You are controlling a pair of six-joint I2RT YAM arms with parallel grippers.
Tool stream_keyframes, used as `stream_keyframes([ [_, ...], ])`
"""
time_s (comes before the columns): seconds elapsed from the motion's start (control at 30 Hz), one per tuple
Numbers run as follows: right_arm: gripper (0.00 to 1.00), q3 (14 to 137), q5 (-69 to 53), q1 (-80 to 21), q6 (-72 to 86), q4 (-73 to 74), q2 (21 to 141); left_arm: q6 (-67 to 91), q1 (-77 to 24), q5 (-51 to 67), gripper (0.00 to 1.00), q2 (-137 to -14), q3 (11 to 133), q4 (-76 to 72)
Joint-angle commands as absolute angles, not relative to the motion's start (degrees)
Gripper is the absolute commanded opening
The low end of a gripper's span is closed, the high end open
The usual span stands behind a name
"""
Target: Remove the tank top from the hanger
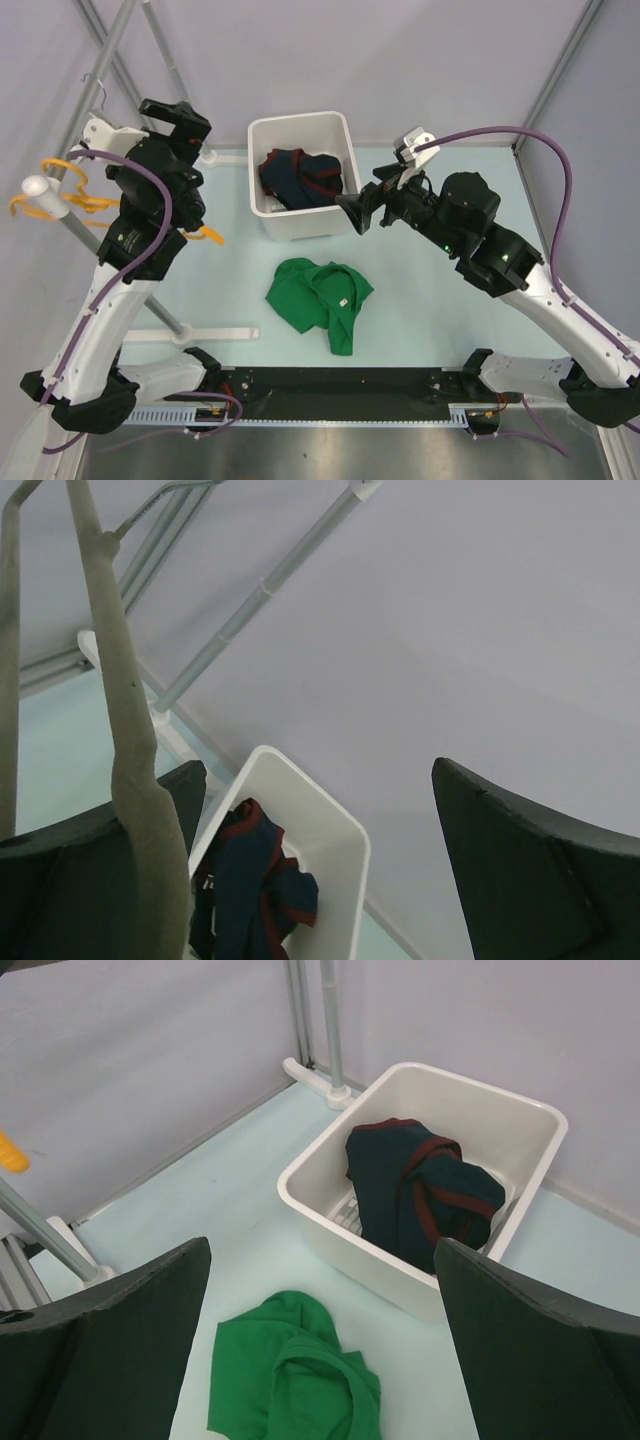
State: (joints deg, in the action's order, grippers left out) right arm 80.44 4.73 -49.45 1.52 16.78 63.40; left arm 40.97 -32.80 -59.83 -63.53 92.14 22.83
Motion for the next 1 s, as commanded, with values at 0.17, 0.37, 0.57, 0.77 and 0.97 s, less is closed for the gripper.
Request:
stream_keyframes([
  [0.17,1.00,80.6,4.1,-49.0,2.3,13.7,62.1,29.8,-29.6,-54.9,0.99,-62.9,90.4,17.7],
  [0.37,1.00,80.5,-9.3,-48.9,6.3,8.5,68.4,44.1,-29.2,-52.5,1.00,-62.0,88.6,22.0],
  [0.57,1.00,82.2,-11.3,-50.3,8.9,2.7,72.2,58.7,-28.1,-50.1,0.99,-58.7,84.0,20.7],
  [0.77,1.00,83.9,-13.5,-50.4,9.8,0.5,75.8,61.2,-26.9,-48.9,1.00,-61.2,84.2,19.2],
  [0.97,0.93,82.4,-20.5,-50.7,8.7,-12.4,79.7,69.5,-26.6,-44.7,0.86,-64.4,86.8,22.3],
])
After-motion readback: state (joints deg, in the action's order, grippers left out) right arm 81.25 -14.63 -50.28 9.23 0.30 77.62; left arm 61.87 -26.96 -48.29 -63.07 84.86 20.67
